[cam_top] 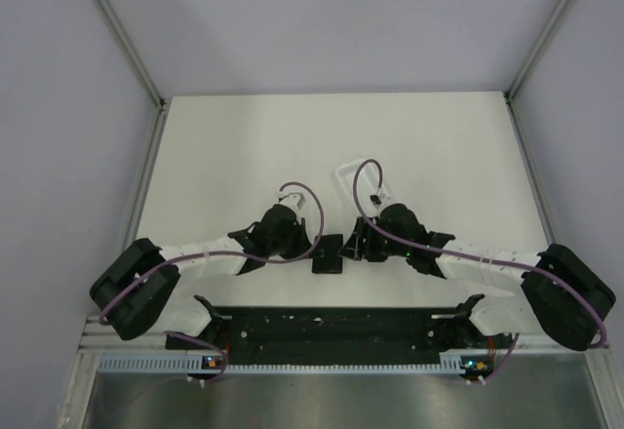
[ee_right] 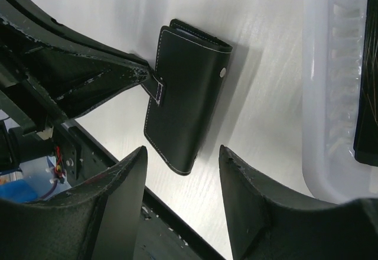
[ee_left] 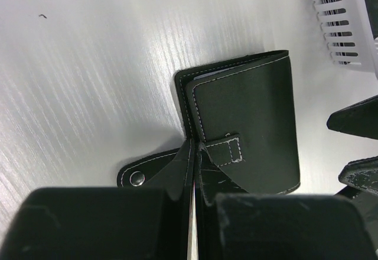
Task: Put the credit cards into the card holder
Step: Close the card holder at the center of the board.
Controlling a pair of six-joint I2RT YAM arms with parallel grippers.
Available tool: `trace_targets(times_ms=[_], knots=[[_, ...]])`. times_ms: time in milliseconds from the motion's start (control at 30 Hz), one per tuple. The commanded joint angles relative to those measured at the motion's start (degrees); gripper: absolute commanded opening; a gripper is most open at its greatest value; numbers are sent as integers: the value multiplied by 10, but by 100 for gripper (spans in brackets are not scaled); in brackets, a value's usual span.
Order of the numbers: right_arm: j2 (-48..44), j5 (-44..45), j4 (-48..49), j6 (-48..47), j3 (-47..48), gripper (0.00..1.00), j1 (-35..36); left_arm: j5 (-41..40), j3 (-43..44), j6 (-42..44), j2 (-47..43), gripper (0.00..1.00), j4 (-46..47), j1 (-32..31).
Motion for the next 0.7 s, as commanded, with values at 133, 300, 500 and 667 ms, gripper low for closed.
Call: trace_targets(times_ms=[133,300,500,667], knots=[[27,-25,51,11,-2,55,-8,7,-32,-4,19,0,40,2],[50,-35,66,13,1,56,-9,10,-43,-7,25,0,50,1],[92,-53,85,16,21,55,-9,15,-45,-10,34,0,59,1],[130,-84,119,23,35,42,-9,16,-45,-11,38,0,59,2]])
